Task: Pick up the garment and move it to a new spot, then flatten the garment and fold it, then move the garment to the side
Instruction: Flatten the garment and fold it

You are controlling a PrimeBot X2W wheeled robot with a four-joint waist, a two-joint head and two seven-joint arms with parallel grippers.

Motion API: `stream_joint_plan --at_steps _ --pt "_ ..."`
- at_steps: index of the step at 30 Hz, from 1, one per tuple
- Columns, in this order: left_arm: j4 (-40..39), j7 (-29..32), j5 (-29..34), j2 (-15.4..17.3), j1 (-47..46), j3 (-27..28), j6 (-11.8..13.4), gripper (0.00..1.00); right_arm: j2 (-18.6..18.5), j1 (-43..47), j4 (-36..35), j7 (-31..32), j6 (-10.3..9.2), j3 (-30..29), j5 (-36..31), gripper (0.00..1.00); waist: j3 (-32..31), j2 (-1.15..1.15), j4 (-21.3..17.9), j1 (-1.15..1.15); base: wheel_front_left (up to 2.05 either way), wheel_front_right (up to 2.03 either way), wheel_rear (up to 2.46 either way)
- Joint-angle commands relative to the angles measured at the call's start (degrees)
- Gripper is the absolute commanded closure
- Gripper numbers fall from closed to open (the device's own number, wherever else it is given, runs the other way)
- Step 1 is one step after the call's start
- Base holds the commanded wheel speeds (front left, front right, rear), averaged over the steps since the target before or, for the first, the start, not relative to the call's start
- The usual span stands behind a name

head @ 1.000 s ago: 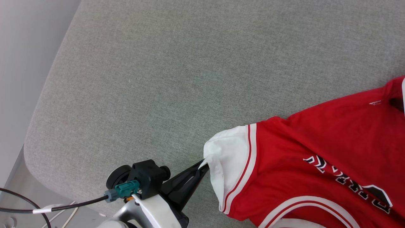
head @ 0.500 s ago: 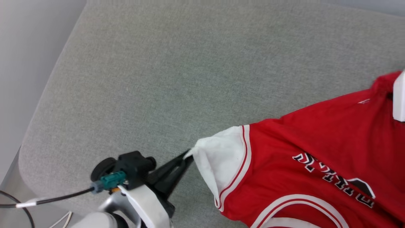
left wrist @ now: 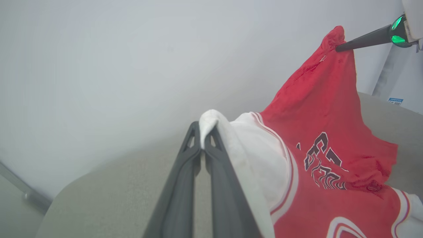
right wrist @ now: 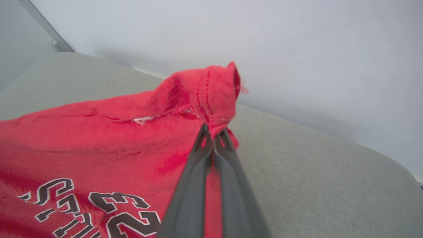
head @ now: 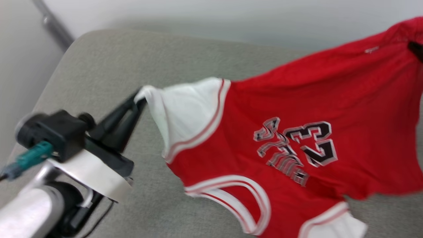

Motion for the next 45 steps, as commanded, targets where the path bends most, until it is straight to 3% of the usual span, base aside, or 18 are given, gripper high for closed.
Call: stream_joint_plan --at_steps 1,7,13,24,30,36,41,45 --pt "-1.3 -0.72 0.78 0.96 -2.02 1.48 0.16 1.0 0.15 -0.19 -1.74 -0.92 -0.02 -0.54 1.34 1.0 -3.26 0.0 -3.59 0.0 0.0 0.0 0.0" --pt "-4.08 -1.11 0.51 2.93 -7.46 7.27 1.24 1.0 1.61 -1.23 -7.96 -2.26 -0.02 -2.5 4.37 1.0 -5.6 0.0 -7.74 0.0 0.0 0.0 0.0" --pt "-4.46 -0.39 -1.84 3.68 -14.19 11.66 0.0 1.0 3.82 -1.78 -13.08 -3.07 -0.02 -4.37 6.6 1.0 -7.62 0.0 -11.37 0.0 0.0 0.0 0.0" --pt "-3.79 -2.32 -3.4 1.84 -27.16 18.02 -0.12 1.0 8.96 -4.99 -19.69 -4.38 -0.02 -9.5 7.23 1.0 -4.14 0.0 -17.02 0.0 0.0 0.0 0.0" --pt "1.01 -2.02 -4.16 0.41 -35.75 17.71 -2.98 1.0 11.09 -8.53 -20.14 -3.67 -0.02 -12.45 6.61 1.0 0.53 0.0 -18.44 0.0 0.0 0.0 0.0" --pt "10.03 -1.02 -3.47 -1.69 -46.4 14.92 -7.77 1.0 12.03 -14.75 -17.71 -5.14 -0.02 -13.73 4.23 1.0 6.64 0.0 -19.02 0.0 0.0 0.0 0.0" --pt "20.05 -1.78 -0.23 -4.2 -57.74 12.7 -11.22 1.0 12.1 -22.9 -12.61 -7.97 -0.02 -13.21 0.83 1.0 12.53 0.0 -19.7 0.0 0.0 0.0 0.0" --pt "29.03 -3.1 3.26 -6.39 -68.0 10.99 -13.78 1.0 14.86 -31.98 -6.0 -12.13 -0.01 -14.12 -1.72 1.0 17.63 0.0 -19.87 0.0 0.0 0.0 0.0"
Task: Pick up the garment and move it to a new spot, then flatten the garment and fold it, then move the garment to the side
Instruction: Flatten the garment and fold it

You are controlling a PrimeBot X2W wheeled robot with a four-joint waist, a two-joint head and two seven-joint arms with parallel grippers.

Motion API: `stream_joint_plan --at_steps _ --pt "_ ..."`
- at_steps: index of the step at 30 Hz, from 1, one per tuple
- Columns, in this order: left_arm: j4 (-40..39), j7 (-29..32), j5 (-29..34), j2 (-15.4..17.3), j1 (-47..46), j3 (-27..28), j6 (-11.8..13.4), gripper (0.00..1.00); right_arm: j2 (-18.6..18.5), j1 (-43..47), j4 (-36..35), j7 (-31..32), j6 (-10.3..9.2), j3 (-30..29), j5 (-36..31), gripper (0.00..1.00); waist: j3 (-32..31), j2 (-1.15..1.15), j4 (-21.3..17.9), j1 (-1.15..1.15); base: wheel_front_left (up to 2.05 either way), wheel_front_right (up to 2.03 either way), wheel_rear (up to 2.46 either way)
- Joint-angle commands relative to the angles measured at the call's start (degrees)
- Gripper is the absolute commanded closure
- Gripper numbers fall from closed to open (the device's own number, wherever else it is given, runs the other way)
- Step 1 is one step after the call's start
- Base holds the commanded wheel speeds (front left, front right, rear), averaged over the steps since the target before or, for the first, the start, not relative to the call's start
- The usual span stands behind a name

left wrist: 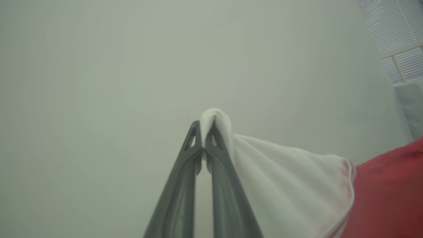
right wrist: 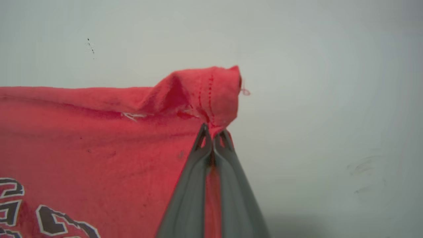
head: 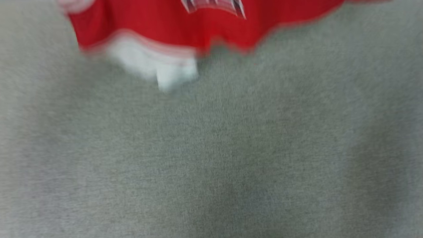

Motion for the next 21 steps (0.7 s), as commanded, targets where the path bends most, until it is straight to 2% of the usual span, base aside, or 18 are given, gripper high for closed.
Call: stream_joint_plan --at_steps 1,8,12,16,21 --pt "4.73 -1.72 1.73 -1.54 -5.86 -0.26 -0.75 1.0 -0.01 -5.13 3.67 -2.89 -0.01 0.65 -2.27 1.0 5.97 0.0 -0.36 -0.01 0.0 0.0 0.0" --pt "17.96 -6.29 5.68 -5.84 -18.71 -2.24 -2.48 1.0 -0.28 -16.5 15.72 -11.9 -0.01 1.35 -7.2 1.0 11.46 0.0 0.72 -0.01 0.0 0.0 0.0" --pt "25.41 -9.62 6.62 -8.61 -23.04 -3.47 -3.31 1.0 -0.24 -21.97 23.58 -17.89 -0.01 1.95 -9.84 1.0 14.29 0.0 2.12 -0.01 0.0 0.0 0.0" --pt "30.71 -12.87 6.33 -10.4 -22.47 -5.16 -4.03 1.0 -0.12 -23.08 29.45 -23.64 0.0 4.04 -11.01 1.0 15.9 0.0 3.72 -0.01 0.0 0.0 0.0" --pt "32.94 -15.5 5.6 -11.59 -15.34 -8.9 -4.71 1.0 -1.38 -17.39 34.9 -28.03 -0.01 9.16 -9.56 1.0 16.35 0.0 5.47 -0.01 0.0 0.0 0.0"
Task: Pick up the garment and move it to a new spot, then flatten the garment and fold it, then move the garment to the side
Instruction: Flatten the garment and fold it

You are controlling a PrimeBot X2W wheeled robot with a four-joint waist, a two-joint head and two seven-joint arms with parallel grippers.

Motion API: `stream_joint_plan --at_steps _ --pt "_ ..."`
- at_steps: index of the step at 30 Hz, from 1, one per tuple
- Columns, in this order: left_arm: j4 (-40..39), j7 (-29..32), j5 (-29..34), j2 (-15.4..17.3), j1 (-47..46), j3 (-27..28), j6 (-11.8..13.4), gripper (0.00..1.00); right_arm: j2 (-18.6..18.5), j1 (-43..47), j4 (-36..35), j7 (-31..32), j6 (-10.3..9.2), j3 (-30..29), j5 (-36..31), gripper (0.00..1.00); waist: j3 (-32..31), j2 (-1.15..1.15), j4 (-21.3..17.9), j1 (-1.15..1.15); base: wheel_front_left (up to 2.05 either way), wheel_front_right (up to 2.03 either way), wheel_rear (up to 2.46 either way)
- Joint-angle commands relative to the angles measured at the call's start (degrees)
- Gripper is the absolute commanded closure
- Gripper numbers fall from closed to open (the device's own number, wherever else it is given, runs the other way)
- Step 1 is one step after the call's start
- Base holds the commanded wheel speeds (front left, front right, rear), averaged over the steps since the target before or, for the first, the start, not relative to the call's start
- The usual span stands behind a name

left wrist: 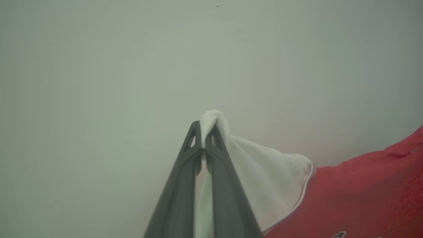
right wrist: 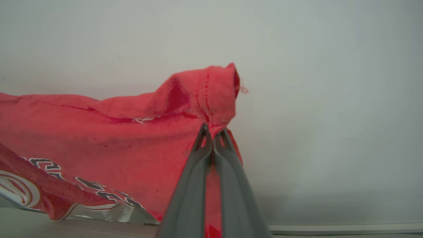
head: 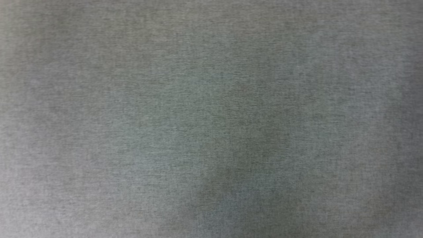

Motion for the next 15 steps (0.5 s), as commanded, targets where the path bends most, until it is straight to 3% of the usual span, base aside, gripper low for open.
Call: stream_joint_plan --at_steps 1,9,15 --pt "-0.17 -0.75 -0.58 -0.51 3.09 -0.9 -0.16 1.0 -0.73 2.77 1.14 -0.9 -0.01 1.42 0.87 1.0 0.08 0.0 0.83 -0.02 0.0 0.0 0.0" --pt "-5.13 -2.27 -3.51 -0.97 24.97 -3.16 -0.18 1.0 -2.85 18.41 2.8 -1.59 -0.02 9.92 7.53 1.0 -4.3 0.0 2.64 -0.02 0.0 0.0 0.0" --pt "-13.86 -2.37 -5.07 0.51 44.75 -2.13 2.21 1.0 -6.33 32.2 -0.59 -1.58 -0.01 16.01 13.52 1.0 -10.61 0.0 3.72 -0.02 0.0 0.0 0.0"
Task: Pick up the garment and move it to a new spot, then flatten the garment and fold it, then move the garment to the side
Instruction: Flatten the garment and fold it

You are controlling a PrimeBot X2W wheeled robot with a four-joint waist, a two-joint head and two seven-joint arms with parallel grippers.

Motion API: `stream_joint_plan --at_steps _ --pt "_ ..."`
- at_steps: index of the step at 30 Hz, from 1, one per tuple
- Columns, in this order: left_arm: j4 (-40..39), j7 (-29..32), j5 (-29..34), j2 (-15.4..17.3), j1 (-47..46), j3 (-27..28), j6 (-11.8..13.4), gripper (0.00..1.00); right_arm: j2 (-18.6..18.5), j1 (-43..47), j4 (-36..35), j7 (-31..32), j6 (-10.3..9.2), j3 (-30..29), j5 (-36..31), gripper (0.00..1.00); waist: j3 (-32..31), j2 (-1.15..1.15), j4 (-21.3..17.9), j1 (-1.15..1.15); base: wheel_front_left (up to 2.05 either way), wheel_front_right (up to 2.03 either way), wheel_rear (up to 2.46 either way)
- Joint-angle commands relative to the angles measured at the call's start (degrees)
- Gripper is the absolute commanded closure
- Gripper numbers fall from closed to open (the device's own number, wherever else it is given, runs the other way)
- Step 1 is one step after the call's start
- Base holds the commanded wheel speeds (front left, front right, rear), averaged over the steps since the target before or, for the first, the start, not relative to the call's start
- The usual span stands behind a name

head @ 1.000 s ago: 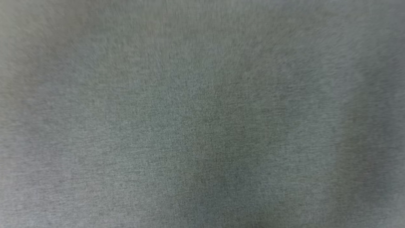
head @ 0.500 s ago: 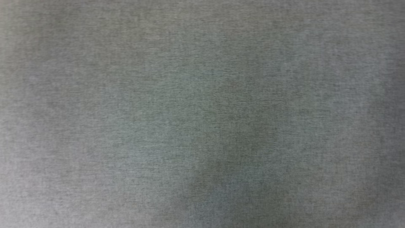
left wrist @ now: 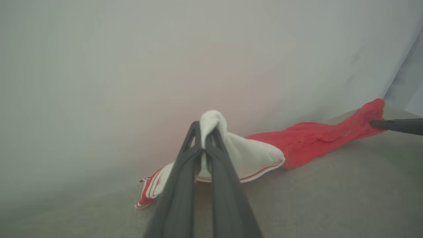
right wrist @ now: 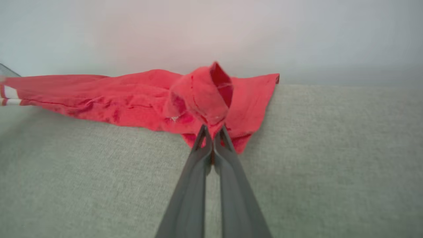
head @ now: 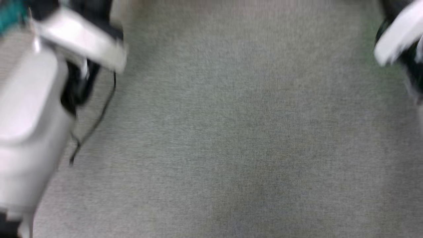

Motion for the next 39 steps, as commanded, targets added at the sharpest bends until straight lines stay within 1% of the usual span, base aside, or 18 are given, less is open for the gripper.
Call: stream_joint_plan --at_steps 1,3,7,12,15,16,20,23,29,32,36,39 --pt "-2.1 -0.4 -1.18 1.14 4.82 1.2 0.9 1.0 -1.29 3.74 -1.53 -0.88 -0.01 1.19 1.54 1.0 -4.2 0.0 1.05 -0.01 0.0 0.0 0.0" --pt "-4.55 -0.4 -1.83 2.37 10.95 1.52 1.72 1.0 -2.39 8.06 -2.32 -1.81 -0.01 1.75 3.27 1.0 -6.92 0.0 1.19 -0.01 0.0 0.0 0.0" --pt "-9.21 1.27 -3.87 6.2 21.47 0.81 2.88 1.0 -4.39 15.26 -3.77 -1.75 -0.01 2.15 6.25 1.0 -11.51 0.0 1.61 -0.01 0.0 0.0 0.0" --pt "-15.15 3.92 -6.71 9.79 32.94 -0.34 5.04 1.0 -7.25 24.15 -6.11 0.21 -0.02 2.41 9.34 1.0 -16.02 0.0 2.13 -0.01 0.0 0.0 0.0" --pt "-18.29 6.59 -8.37 12.18 39.43 -1.86 6.06 1.0 -9.18 29.45 -8.32 1.67 -0.02 2.21 10.71 1.0 -18.31 0.0 2.22 -0.01 0.0 0.0 0.0" --pt "-20.46 8.56 -9.37 13.65 43.75 -3.41 6.42 1.0 -10.15 33.1 -9.83 2.92 -0.02 2.14 11.5 1.0 -19.89 0.0 2.02 -0.01 0.0 0.0 0.0" --pt "-24.96 11.73 -11.92 16.1 50.62 -5.63 7.08 1.0 -11.86 40.03 -13.26 5.3 -0.01 1.36 12.04 1.0 -22.47 0.0 1.53 -0.01 0.0 0.0 0.0" --pt "-28.4 13.5 -14.02 16.91 55.33 -6.92 8.49 1.0 -12.73 45.01 -16.07 7.01 -0.01 0.64 11.87 1.0 -24.12 0.0 1.07 -0.01 0.0 0.0 0.0" --pt "-33.83 15.34 -16.26 18.64 62.57 -9.18 11.21 1.0 -11.33 54.25 -21.81 9.81 -0.01 -3.71 12.7 1.0 -26.3 0.0 0.6 -0.01 0.0 0.0 0.0" --pt "-34.79 14.79 -16.49 19.32 64.59 -9.56 11.81 1.0 -9.94 58.33 -24.59 10.71 -0.01 -5.75 12.08 1.0 -26.55 0.0 0.4 -0.01 0.0 0.0 0.0" --pt "-36.13 13.43 -16.66 19.51 64.45 -8.53 11.83 1.0 -7.69 60.51 -27.54 11.08 -0.01 -8.67 11.28 1.0 -26.45 0.0 0.03 -0.01 0.0 0.0 0.0" --pt "-36.67 12.36 -14.86 20.44 62.47 -7.23 12.17 1.0 -6.58 60.36 -29.27 11.94 -0.01 -10.0 10.83 1.0 -25.84 0.0 -0.32 -0.01 0.0 0.0 0.0"
